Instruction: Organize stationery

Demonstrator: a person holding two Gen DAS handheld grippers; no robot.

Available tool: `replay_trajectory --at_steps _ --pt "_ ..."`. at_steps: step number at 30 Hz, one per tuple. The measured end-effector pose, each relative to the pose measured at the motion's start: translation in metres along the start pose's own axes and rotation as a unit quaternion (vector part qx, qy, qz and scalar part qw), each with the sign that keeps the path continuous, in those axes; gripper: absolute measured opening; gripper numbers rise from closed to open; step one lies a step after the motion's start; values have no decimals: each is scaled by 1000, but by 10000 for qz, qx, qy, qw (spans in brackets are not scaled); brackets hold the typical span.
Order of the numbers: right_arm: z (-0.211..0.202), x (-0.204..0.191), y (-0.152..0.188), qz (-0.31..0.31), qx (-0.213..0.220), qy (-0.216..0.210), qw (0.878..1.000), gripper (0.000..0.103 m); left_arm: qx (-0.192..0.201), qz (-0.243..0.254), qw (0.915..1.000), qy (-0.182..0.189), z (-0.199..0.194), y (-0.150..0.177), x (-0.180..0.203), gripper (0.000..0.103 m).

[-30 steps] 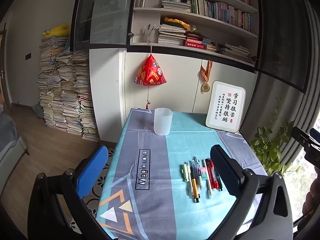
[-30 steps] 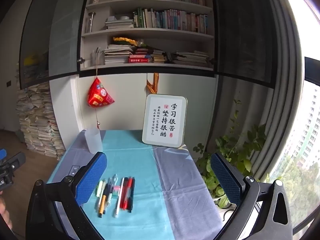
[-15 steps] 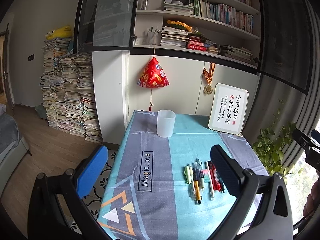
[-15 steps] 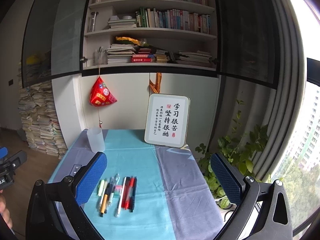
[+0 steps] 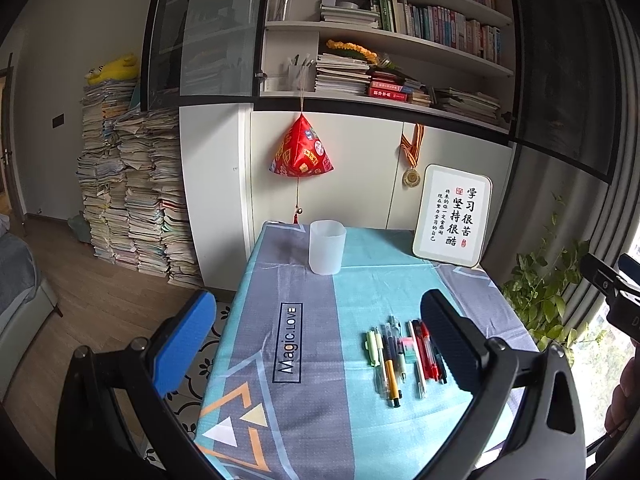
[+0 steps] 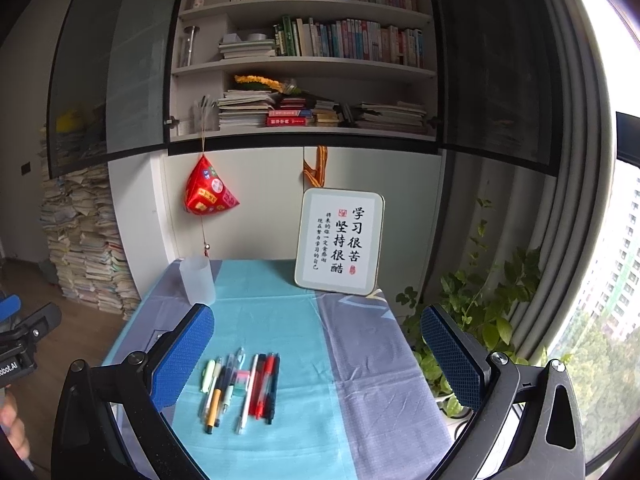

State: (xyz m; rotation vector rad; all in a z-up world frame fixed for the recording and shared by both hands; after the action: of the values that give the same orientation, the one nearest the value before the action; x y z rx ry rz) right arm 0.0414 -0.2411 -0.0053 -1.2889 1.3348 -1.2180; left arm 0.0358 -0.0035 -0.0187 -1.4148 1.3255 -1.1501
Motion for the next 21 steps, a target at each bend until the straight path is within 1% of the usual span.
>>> replay_trajectory --at_steps 21 --pt "2 -4 1 -6 -72 -64 10000 103 -10 40 10000 -40 1 1 2 102"
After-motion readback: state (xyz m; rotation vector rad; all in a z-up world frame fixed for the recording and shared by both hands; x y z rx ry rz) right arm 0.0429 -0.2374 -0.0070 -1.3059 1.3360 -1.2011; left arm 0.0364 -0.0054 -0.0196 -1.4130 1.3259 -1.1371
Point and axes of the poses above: each gripper's, at about its wrist camera, not at the fingertips, and z roughly the way its jaws point, x to its right, y to its underside, the point moved 5 cm from there along z, roughly the way its jaws point, and after that the axes turned 13 degrees about x, right-handed, at the moved point
